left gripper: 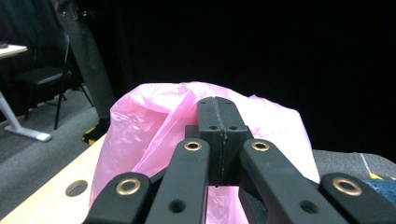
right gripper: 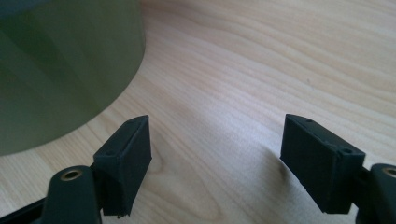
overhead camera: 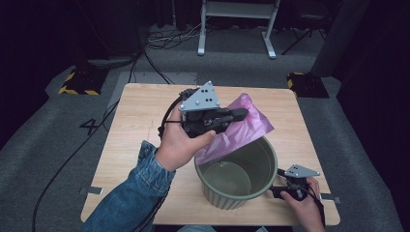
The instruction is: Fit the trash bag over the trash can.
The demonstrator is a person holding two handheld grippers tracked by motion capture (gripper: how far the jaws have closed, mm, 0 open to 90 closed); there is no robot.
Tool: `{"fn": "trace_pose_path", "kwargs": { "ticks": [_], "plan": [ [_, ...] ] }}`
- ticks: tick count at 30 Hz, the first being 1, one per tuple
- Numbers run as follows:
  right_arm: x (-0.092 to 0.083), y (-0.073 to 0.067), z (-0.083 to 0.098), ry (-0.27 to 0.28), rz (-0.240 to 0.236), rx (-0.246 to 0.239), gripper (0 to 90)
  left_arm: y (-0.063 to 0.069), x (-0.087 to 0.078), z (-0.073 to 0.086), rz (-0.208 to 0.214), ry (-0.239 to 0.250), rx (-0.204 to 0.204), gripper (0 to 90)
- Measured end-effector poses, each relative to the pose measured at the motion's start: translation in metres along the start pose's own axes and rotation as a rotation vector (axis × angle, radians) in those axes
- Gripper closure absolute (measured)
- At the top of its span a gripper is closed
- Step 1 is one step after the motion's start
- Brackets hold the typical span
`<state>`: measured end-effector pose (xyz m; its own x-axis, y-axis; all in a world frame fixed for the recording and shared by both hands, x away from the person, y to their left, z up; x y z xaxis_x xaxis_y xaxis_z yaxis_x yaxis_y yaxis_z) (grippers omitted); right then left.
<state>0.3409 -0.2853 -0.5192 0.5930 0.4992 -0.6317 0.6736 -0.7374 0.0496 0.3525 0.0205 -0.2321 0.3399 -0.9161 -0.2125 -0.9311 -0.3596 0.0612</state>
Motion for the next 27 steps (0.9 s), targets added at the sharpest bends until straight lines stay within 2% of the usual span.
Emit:
{"fn": "trace_pose_path", "kwargs": {
  "ticks": [4, 5, 10, 11, 16, 18, 23, 24, 25, 26, 27],
  "plan": [
    [-0.004, 0.001, -0.005, 0.031, 0.009, -0.007, 22.9, 0.005, 0.000, -0.003, 0.019, 0.010, -0.005, 90.0],
    [-0.006, 0.002, -0.009, 0.051, 0.022, -0.012, 21.4, 0.009, 0.000, -0.004, 0.025, 0.009, 0.006, 90.0],
    [-0.010, 0.006, -0.016, 0.092, 0.034, -0.007, 19.3, 0.009, 0.000, 0.003, 0.039, 0.006, -0.031, 90.0],
    [-0.009, 0.007, -0.019, 0.105, 0.031, -0.010, 18.2, 0.010, 0.002, 0.010, 0.050, 0.001, -0.046, 90.0],
    [-0.005, 0.010, -0.030, 0.124, 0.039, -0.025, 17.7, 0.013, 0.009, 0.025, 0.068, -0.012, -0.060, 90.0],
    [-0.003, 0.014, -0.042, 0.154, 0.040, -0.035, 17.6, 0.012, 0.014, 0.036, 0.078, -0.020, -0.075, 90.0],
    [0.001, 0.017, -0.065, 0.207, 0.034, -0.054, 18.2, 0.009, 0.021, 0.049, 0.096, -0.005, -0.085, 90.0],
    [0.001, 0.017, -0.065, 0.207, 0.034, -0.054, 18.2, 0.009, 0.021, 0.049, 0.096, -0.005, -0.085, 90.0],
    [0.003, 0.017, -0.073, 0.219, 0.033, -0.075, 19.5, 0.008, 0.025, 0.053, 0.105, -0.004, -0.085, 90.0],
    [0.003, 0.017, -0.073, 0.219, 0.033, -0.075, 19.5, 0.008, 0.025, 0.053, 0.105, -0.004, -0.085, 90.0],
    [0.004, 0.016, -0.079, 0.234, 0.035, -0.084, 24.5, 0.007, 0.028, 0.057, 0.105, -0.014, -0.089, 90.0]
  ]
}}
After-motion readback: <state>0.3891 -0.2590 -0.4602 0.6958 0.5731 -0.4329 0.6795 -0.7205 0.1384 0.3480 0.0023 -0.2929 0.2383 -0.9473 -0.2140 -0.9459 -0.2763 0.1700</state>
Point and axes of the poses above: each handheld gripper's, and its own axes: x roughly forward along the jaws, z roughly out of its underside, y roughly to its right, the point moved 3 cm from there along x, roughly forward along the jaws, and after that the axes turned 5 degrees about -x, right-handed, at the moved point
